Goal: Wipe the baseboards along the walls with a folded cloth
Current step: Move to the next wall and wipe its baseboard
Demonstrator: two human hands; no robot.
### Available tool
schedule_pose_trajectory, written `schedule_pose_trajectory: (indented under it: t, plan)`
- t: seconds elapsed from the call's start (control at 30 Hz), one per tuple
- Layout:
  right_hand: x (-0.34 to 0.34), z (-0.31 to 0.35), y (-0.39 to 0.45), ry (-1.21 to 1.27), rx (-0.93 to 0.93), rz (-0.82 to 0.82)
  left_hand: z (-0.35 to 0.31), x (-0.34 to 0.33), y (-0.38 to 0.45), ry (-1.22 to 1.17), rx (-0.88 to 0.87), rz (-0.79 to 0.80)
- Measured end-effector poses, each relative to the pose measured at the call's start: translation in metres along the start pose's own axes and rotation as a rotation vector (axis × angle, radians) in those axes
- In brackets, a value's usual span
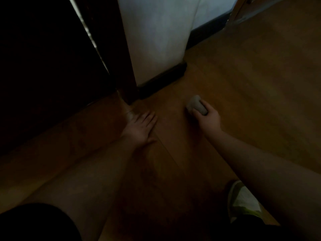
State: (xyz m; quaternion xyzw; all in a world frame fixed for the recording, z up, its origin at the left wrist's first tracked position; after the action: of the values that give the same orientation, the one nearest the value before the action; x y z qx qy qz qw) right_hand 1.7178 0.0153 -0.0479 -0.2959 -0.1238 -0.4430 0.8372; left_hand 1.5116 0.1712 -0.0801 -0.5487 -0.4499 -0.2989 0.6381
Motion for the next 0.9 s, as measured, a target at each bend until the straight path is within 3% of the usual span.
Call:
schedule_pose_trajectory:
  t: [0.27,0.47,0.9]
  plan:
    - [0.043,-0.017,-0.004,0.053,-0.032,-0.051,-0.018,0.032,0.054,-0.035,-0.032,0.062]
    - [0.06,-0.021,0.004,0.056,-0.062,-0.087,-0.019,0.043,0.093,0.015,-0.073,-0.081]
    - [0.089,-0.028,0.043,0.149,-0.077,-0.185,-0.034,0.072,0.181,0.007,-0.221,-0.153]
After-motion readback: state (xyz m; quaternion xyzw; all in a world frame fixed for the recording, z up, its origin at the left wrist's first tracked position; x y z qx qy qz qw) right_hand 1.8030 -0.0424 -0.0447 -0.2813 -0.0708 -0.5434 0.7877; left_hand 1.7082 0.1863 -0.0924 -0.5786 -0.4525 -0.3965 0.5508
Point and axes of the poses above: each hand's wrist, its own y-axis towards the middle knuckle, its own x-axis out of the back of the hand, z = x × y, the point moved 4 cm from there along y, towards the middle knuckle, and after that the axes turned 3 degrees about -x, right-handed, at the moved point
